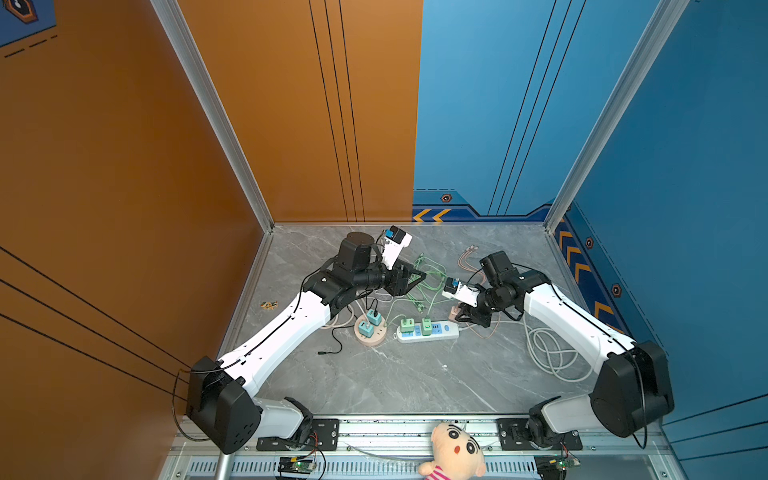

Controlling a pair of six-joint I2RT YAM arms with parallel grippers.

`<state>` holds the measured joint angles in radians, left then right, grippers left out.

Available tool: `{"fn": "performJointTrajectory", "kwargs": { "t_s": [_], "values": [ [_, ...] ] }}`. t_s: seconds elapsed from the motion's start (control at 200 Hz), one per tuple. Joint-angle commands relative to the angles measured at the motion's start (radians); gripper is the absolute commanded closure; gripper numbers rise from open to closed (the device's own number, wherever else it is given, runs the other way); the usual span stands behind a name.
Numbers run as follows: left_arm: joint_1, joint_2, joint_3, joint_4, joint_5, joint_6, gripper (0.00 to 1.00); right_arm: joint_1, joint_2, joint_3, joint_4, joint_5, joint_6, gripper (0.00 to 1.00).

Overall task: Insert the plug
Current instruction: 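Carry the pink charger with the right gripper down to the white power strip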

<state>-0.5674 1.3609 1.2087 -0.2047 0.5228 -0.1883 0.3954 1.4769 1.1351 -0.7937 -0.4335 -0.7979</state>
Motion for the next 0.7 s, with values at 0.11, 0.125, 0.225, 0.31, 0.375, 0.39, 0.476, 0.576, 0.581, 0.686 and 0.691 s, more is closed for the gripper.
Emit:
{"fn": "performJointTrajectory", "kwargs": {
  "t_s": [0.11, 0.125, 0.225, 0.31, 0.375, 0.39, 0.476, 0.576, 0.581, 0.686, 0.691],
  "values": [
    [0.014, 0.018, -0.029, -0.027, -0.017, 0.029, 0.45, 0.046, 0.064, 0.055, -0.107, 0.089, -0.131, 1.0],
    [0.015, 0.02, -0.029, -0.027, -0.018, 0.03, 0.46, 0.046, 0.067, 0.057, -0.107, 0.081, -0.136, 1.0],
    [0.017, 0.033, -0.028, -0.027, -0.017, 0.028, 0.46, 0.048, 0.088, 0.067, -0.1, 0.049, -0.149, 1.0],
    [0.018, 0.039, -0.028, -0.028, -0.013, 0.025, 0.46, 0.049, 0.114, 0.077, -0.097, 0.034, -0.162, 1.0],
    [0.018, 0.04, -0.028, -0.027, -0.012, 0.026, 0.46, 0.052, 0.134, 0.084, -0.096, 0.017, -0.17, 1.0],
    [0.018, 0.04, -0.029, -0.027, -0.011, 0.025, 0.46, 0.052, 0.138, 0.083, -0.095, 0.012, -0.172, 1.0],
    [0.02, 0.038, -0.032, -0.027, -0.012, 0.027, 0.46, 0.054, 0.148, 0.08, -0.078, -0.014, -0.183, 1.0],
    [0.023, 0.041, -0.035, -0.027, -0.012, 0.026, 0.46, 0.05, 0.152, 0.073, -0.046, -0.036, -0.182, 1.0],
    [0.023, 0.041, -0.035, -0.027, -0.012, 0.027, 0.46, 0.05, 0.152, 0.074, -0.045, -0.037, -0.182, 1.0],
    [0.024, 0.046, -0.038, -0.027, -0.01, 0.027, 0.47, 0.048, 0.164, 0.087, -0.032, -0.074, -0.187, 1.0],
    [0.024, 0.046, -0.038, -0.027, -0.01, 0.027, 0.47, 0.048, 0.164, 0.087, -0.031, -0.075, -0.187, 1.0]
  ]
}}
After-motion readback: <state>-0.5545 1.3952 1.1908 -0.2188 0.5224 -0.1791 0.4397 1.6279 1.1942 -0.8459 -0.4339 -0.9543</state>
